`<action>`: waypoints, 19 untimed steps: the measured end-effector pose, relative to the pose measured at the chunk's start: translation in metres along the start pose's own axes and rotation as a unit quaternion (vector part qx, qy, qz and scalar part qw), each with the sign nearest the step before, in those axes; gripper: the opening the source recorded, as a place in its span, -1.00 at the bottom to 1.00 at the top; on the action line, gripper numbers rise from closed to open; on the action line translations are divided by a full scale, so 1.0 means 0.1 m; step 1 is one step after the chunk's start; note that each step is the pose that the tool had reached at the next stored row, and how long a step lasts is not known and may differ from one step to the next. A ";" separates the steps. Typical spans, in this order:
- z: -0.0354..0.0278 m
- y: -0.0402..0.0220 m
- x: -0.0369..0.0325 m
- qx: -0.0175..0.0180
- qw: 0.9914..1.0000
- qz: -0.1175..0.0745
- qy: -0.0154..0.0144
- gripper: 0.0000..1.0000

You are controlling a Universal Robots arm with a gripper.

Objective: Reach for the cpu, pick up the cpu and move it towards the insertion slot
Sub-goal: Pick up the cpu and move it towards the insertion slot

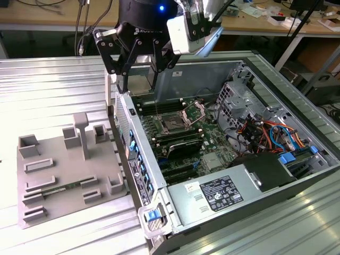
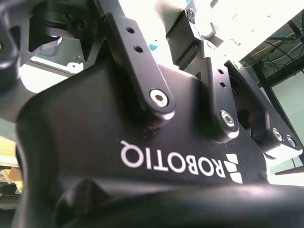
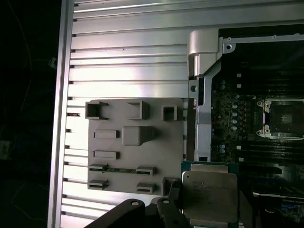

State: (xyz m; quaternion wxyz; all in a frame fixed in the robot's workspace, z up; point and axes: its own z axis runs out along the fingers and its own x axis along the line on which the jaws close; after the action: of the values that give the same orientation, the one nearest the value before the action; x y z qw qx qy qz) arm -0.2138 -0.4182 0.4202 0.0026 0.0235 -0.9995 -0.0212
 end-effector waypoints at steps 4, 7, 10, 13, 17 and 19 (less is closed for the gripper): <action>-0.001 -0.002 -0.049 0.000 1.000 0.000 0.000 0.09; -0.001 -0.005 -0.098 0.000 1.000 0.000 0.000 0.09; -0.001 -0.006 -0.138 0.000 1.000 0.000 0.000 0.09; -0.001 -0.008 -0.176 0.000 1.000 0.000 0.000 0.09; -0.002 -0.010 -0.221 0.000 1.000 0.000 0.000 0.09; -0.002 -0.012 -0.245 0.000 1.000 0.000 0.000 0.09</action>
State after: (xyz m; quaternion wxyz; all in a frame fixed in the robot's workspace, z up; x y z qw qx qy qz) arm -0.1892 -0.4182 0.4203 0.0028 0.0235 -0.9995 -0.0212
